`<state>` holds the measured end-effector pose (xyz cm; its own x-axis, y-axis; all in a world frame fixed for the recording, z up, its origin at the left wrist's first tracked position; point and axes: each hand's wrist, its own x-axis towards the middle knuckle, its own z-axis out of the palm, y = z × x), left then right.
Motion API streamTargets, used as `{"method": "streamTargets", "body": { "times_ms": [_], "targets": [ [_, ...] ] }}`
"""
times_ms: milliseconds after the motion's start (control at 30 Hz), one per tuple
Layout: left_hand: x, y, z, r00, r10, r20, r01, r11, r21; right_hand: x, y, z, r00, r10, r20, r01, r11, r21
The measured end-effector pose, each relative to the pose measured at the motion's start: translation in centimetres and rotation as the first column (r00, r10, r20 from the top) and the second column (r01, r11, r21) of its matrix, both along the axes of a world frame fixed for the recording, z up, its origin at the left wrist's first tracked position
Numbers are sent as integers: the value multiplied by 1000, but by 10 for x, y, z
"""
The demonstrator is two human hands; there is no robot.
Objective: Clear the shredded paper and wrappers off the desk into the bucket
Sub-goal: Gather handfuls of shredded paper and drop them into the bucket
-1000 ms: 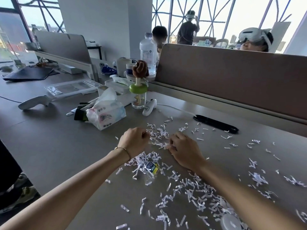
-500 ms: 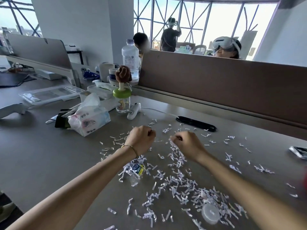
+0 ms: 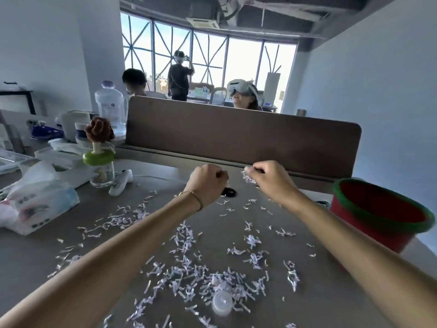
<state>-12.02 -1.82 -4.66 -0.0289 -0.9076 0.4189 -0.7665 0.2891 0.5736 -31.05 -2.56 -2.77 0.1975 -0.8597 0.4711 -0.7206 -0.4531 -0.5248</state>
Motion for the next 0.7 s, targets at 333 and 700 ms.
{"method": "streamTargets", "body": {
  "times_ms": [333,700],
  "targets": [
    [-136,-33,49,962,-242,-127,243,970,-9,-137,9,52,968,-247,34,249,967,-57],
    [-241,-43,58,919,-365,-151,368,930,-8,-239,10,40,921,-389,34,385,919,79]
  ]
}}
